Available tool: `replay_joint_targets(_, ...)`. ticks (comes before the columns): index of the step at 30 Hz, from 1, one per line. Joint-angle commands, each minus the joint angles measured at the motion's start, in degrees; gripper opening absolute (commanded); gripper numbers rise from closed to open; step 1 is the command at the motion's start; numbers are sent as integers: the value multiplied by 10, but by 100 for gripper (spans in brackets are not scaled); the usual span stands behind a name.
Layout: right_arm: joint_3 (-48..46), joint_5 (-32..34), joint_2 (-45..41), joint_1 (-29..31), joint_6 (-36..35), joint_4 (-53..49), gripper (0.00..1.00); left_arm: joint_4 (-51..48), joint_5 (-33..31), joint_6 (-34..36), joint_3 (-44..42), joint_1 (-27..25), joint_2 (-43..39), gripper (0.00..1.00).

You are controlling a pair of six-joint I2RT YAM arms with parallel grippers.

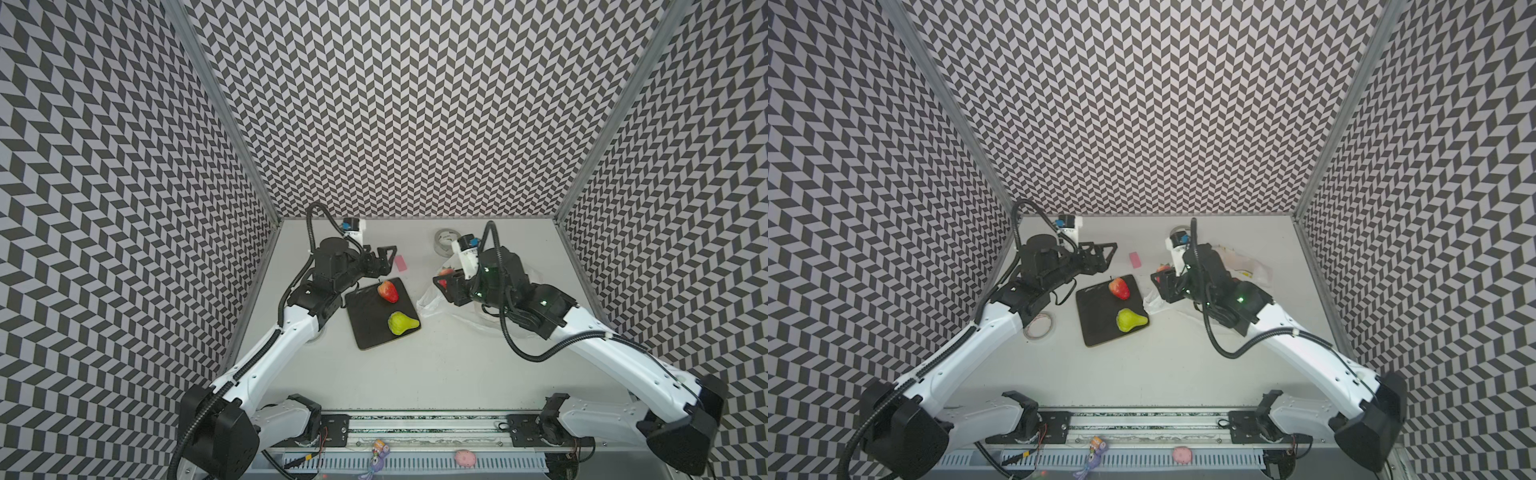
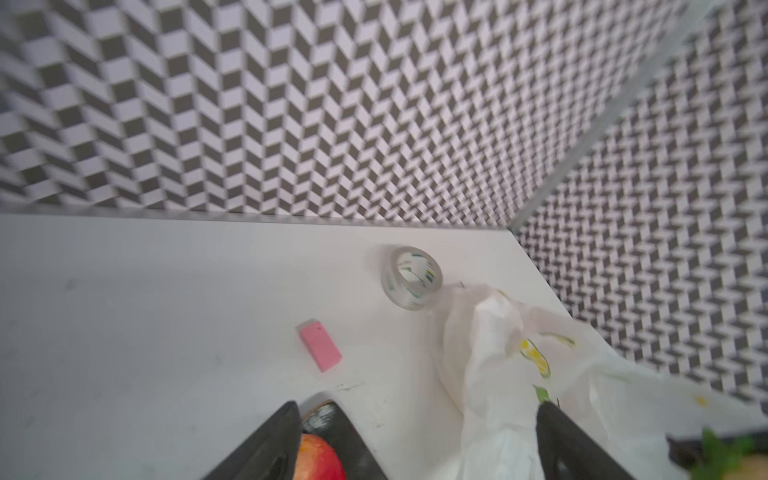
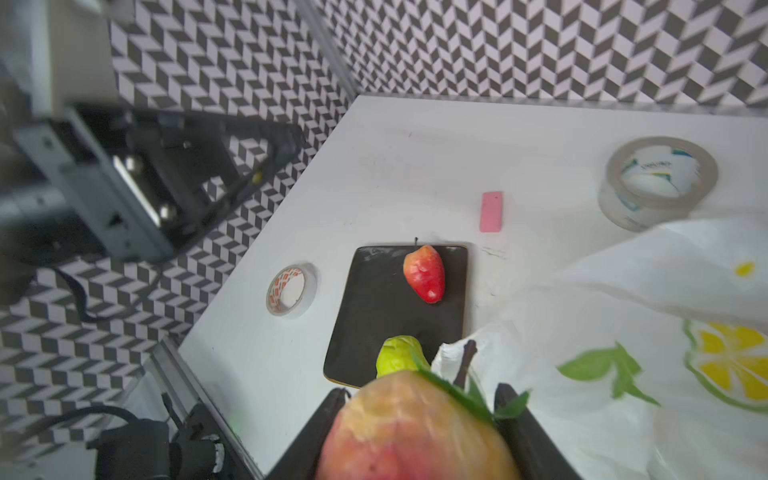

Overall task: Take the fake fruits out of the plastic bag
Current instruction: 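Lift the strawberry out and place it on the black pad with the right gripper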

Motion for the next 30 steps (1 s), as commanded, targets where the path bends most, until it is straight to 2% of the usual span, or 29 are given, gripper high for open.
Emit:
replay_joint_targets(1,13,49,63,45,-88,131,40,-71,-112,-82,-13,42,-42,87)
replay_joint_targets(4,24,74,137,81,-147,201,40,-100,-158,-117,-24,79,-82,85)
replay_joint_targets(7,47,107,221,109,-198,253,40,-132,-202,-137,-22,90,-103,85)
replay_joint_targets(13,137,142,373,131,-210,269,40,-149,-246,-144,-24,94,-133,84)
replay_joint_targets(22,201,218,506,140,-241,309,42,-156,-278,-114,-11,93,-140,83)
replay_joint_targets(30,251,240,576,140,-259,329,45,-157,-277,-110,-14,92,-143,83)
